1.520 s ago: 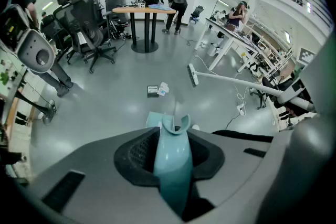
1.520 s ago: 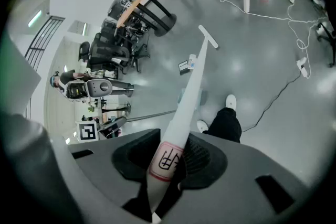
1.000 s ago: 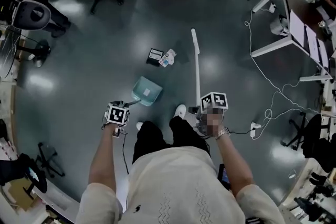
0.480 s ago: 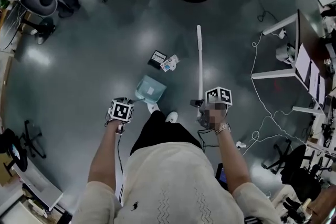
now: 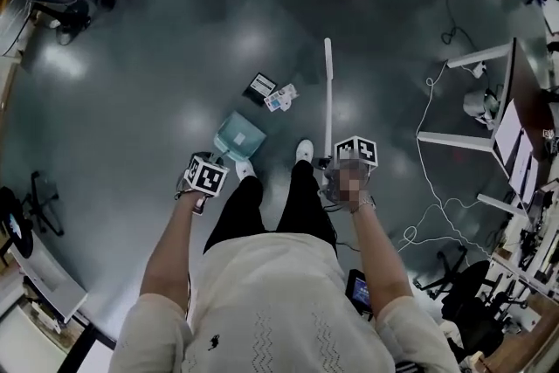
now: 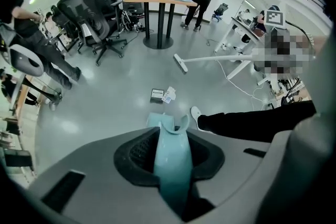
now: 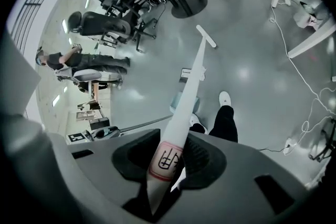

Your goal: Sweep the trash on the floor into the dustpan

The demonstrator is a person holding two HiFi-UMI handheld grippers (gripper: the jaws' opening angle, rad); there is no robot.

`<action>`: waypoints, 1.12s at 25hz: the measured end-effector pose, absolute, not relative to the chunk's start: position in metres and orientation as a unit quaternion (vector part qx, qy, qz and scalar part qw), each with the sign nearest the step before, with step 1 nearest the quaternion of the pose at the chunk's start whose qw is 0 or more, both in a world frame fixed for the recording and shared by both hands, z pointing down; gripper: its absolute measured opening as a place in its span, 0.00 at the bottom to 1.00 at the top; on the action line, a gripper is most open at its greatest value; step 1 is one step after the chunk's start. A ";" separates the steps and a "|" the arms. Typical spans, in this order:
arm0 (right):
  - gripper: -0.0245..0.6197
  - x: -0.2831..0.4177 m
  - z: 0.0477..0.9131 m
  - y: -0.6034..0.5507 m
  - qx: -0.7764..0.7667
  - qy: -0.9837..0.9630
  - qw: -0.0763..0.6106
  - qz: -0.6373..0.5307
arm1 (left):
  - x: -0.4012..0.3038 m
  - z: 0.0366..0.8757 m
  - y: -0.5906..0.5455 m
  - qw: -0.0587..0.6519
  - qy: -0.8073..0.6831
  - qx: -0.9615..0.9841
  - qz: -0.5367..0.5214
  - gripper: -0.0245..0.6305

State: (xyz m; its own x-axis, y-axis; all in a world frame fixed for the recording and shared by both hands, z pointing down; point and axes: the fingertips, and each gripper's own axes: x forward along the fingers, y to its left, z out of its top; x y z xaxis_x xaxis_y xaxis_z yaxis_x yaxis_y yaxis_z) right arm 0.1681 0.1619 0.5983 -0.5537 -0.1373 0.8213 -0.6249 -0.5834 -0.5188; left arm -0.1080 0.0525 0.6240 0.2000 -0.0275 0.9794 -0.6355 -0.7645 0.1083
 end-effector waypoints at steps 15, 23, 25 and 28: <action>0.23 0.300 0.705 0.146 0.365 -0.446 0.325 0.750 | -0.022 0.664 0.009 0.270 -0.279 0.706 0.593 0.18; 0.15 0.323 0.732 0.148 0.376 -0.417 0.377 0.736 | 0.000 0.666 0.017 0.285 -0.300 0.701 0.581 0.18; 0.15 0.321 0.731 0.146 0.372 -0.413 0.401 0.728 | -0.001 0.667 0.010 0.281 -0.298 0.702 0.582 0.18; 0.14 0.305 0.724 0.152 0.353 -0.394 0.418 0.739 | -0.010 0.667 0.007 0.288 -0.297 0.702 0.579 0.18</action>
State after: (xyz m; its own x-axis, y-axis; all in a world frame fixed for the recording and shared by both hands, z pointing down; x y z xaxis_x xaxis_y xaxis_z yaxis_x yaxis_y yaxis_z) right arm 0.3050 0.1523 0.7240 -0.4015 0.3396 0.8506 -0.8953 -0.3411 -0.2865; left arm -0.0104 0.0070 0.6665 0.1523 -0.0828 0.9849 -0.7513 -0.6572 0.0609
